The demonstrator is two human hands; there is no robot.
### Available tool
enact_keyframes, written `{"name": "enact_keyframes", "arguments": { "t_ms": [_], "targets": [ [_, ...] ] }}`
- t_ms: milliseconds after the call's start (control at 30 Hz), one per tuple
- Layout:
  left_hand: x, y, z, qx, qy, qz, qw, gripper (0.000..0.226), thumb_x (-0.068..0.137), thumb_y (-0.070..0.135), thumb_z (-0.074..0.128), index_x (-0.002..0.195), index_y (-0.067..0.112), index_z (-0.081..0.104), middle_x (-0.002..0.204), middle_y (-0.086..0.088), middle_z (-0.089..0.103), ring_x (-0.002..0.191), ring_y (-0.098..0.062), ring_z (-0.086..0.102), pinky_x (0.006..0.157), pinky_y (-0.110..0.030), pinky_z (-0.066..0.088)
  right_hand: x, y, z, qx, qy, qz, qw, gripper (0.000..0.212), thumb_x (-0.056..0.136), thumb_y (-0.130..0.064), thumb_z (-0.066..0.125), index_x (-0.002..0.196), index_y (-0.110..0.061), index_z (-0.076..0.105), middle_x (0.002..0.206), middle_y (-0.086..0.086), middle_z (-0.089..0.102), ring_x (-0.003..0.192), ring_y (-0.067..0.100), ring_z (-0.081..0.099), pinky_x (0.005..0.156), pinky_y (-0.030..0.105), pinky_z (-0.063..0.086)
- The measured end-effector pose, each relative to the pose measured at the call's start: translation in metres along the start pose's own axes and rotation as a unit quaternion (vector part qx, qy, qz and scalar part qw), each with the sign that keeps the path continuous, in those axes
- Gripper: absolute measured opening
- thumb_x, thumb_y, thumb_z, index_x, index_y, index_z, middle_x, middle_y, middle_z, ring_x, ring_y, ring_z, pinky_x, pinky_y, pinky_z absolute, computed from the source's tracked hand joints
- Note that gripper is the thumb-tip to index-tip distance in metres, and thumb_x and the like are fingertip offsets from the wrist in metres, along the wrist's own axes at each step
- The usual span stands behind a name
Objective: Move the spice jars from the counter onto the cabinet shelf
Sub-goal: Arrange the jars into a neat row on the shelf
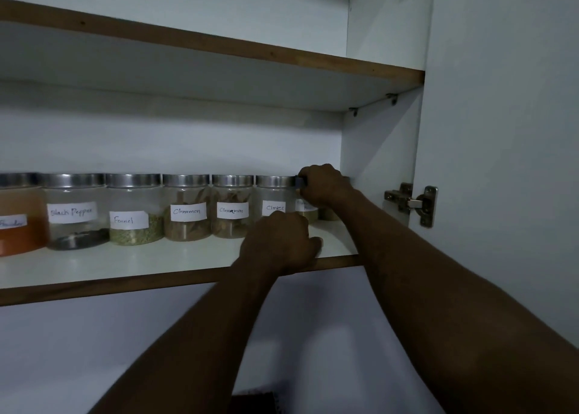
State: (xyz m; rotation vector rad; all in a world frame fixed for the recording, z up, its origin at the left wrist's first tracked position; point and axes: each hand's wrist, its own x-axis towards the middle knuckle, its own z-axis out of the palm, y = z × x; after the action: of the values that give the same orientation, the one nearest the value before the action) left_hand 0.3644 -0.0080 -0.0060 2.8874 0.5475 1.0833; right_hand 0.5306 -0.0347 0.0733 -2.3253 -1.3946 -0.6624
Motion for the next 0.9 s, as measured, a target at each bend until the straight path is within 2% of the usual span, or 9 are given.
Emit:
{"name": "enact_keyframes", "arguments": {
  "t_ms": [200,267,400,500,600,667,733,800,900],
  "targets": [
    [0.002,-0.002,0.001,0.003,0.004,0.007,1.000,0.036,0.087,0.052,0.059,0.074,0.019,0.063,0.078,0.001,0.066,0.074,-0.018,0.060,0.054,-0.025,0.031,0.016,0.001,0.010,0.007,0.012,0.006,1.000,0.037,0.093,-0.024,0.065,0.127,-0.012,0.067,0.124,0.012,0.069,0.113,0.032,0.061,0.086,0.034,0.046],
    [0.003,-0.002,0.001,0.006,0.001,0.011,1.000,0.036,0.088,0.051,0.059,0.069,0.021,0.059,0.075,0.002,0.064,0.072,-0.017,0.059,0.054,-0.024,0.031,0.018,0.002,0.009,0.010,0.007,0.006,1.000,0.038,0.092,-0.023,0.065,0.128,-0.014,0.066,0.124,0.012,0.068,0.113,0.032,0.062,0.087,0.035,0.047],
    [0.004,-0.002,0.002,0.006,-0.009,0.007,1.000,0.040,0.088,0.051,0.058,0.062,0.024,0.047,0.070,0.005,0.057,0.075,-0.018,0.059,0.061,-0.028,0.037,0.017,0.004,0.013,0.013,0.004,0.005,1.000,0.031,0.095,-0.024,0.060,0.124,-0.013,0.064,0.123,0.012,0.068,0.111,0.032,0.061,0.080,0.032,0.043],
    [0.003,-0.002,0.003,0.009,-0.002,0.005,1.000,0.040,0.087,0.052,0.059,0.063,0.023,0.047,0.074,0.002,0.061,0.079,-0.021,0.063,0.063,-0.028,0.039,0.012,0.006,0.014,0.031,0.008,0.011,0.999,0.036,0.095,-0.024,0.060,0.130,-0.015,0.062,0.126,0.012,0.067,0.115,0.033,0.061,0.085,0.033,0.044],
    [0.001,-0.002,0.002,0.016,0.009,0.007,1.000,0.036,0.087,0.056,0.058,0.074,0.022,0.059,0.085,-0.002,0.069,0.084,-0.022,0.065,0.066,-0.029,0.043,0.002,0.007,0.008,0.104,0.034,0.029,0.994,0.063,0.092,-0.026,0.067,0.151,-0.017,0.045,0.143,0.012,0.059,0.129,0.033,0.056,0.101,0.036,0.045],
    [0.000,-0.001,0.001,0.019,0.009,0.001,1.000,0.037,0.086,0.057,0.058,0.080,0.021,0.064,0.088,-0.002,0.070,0.085,-0.022,0.065,0.067,-0.029,0.044,-0.004,0.006,0.000,0.139,0.090,0.045,0.985,0.064,0.095,-0.026,0.066,0.153,-0.018,0.043,0.149,0.011,0.054,0.134,0.032,0.053,0.108,0.039,0.043],
    [-0.002,-0.001,-0.002,0.019,-0.002,-0.010,1.000,0.037,0.085,0.058,0.057,0.081,0.022,0.063,0.091,-0.003,0.071,0.088,-0.023,0.066,0.069,-0.031,0.048,-0.010,0.003,-0.012,0.166,0.139,0.043,0.975,0.052,0.098,-0.026,0.061,0.149,-0.019,0.050,0.148,0.007,0.057,0.133,0.029,0.054,0.110,0.038,0.043],
    [-0.005,-0.006,-0.006,0.028,-0.019,-0.020,0.999,0.043,0.086,0.062,0.055,0.090,0.021,0.069,0.098,-0.004,0.072,0.093,-0.024,0.067,0.072,-0.033,0.051,-0.016,-0.004,-0.026,0.202,0.158,0.008,0.966,0.037,0.101,-0.028,0.058,0.137,-0.020,0.061,0.138,0.001,0.065,0.126,0.023,0.059,0.105,0.034,0.046],
    [-0.013,-0.024,-0.021,0.030,-0.062,-0.030,0.997,0.058,0.088,0.069,0.048,0.126,0.031,0.069,0.128,0.000,0.069,0.115,-0.023,0.064,0.091,-0.037,0.052,-0.025,-0.022,-0.043,0.237,0.098,-0.073,0.964,0.026,0.099,-0.042,0.060,0.112,-0.023,0.074,0.118,-0.008,0.073,0.110,0.012,0.064,0.096,0.033,0.051]
  ]
}}
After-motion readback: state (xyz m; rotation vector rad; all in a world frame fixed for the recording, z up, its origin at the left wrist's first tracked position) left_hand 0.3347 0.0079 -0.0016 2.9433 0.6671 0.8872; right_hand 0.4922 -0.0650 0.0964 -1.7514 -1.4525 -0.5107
